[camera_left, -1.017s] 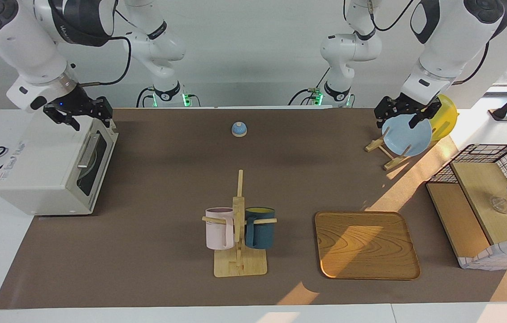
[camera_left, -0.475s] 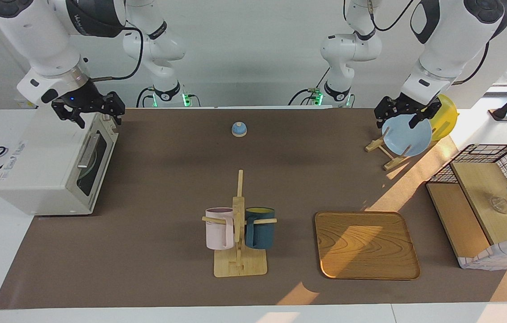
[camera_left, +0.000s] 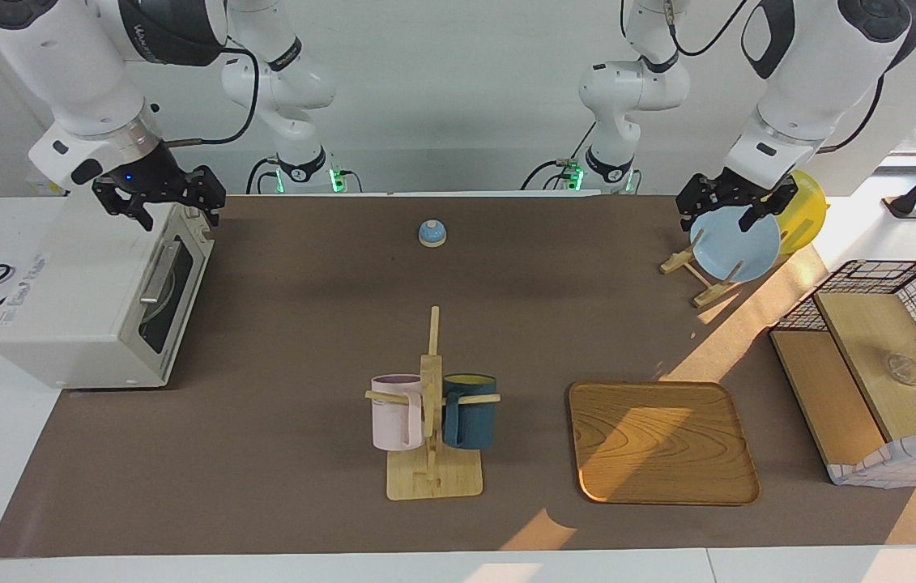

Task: Put corn in oven

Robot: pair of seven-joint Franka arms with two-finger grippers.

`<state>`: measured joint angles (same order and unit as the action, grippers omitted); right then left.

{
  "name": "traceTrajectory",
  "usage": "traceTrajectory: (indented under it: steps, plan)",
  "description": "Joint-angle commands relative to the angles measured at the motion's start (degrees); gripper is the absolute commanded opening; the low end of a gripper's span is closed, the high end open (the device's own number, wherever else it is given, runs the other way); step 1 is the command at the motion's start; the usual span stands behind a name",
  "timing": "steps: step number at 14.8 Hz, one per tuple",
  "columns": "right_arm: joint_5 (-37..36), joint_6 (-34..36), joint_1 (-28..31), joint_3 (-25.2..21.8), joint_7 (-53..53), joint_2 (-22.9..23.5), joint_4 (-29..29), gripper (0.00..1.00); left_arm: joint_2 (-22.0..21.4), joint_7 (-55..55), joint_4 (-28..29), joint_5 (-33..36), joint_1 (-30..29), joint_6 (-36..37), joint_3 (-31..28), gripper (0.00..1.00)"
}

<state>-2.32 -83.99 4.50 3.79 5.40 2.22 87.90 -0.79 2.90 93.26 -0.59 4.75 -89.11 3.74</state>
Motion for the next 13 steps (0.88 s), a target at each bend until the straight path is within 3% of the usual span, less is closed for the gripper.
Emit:
traceTrajectory:
  steps: [1, 13]
  plan:
    - [1.44, 1.02, -0.45, -0.54, -1.27, 0.85, -1.59, 1.0, -1.23, 0.44, 0.95, -0.47, -0.7, 0.51, 0.3, 1.0]
    - [1.44, 1.55, -2.82, -2.57, -1.79, 0.24, -1.33, 1.0, -1.23, 0.44, 0.95, -0.38, -0.7, 0.51, 0.3, 1.0]
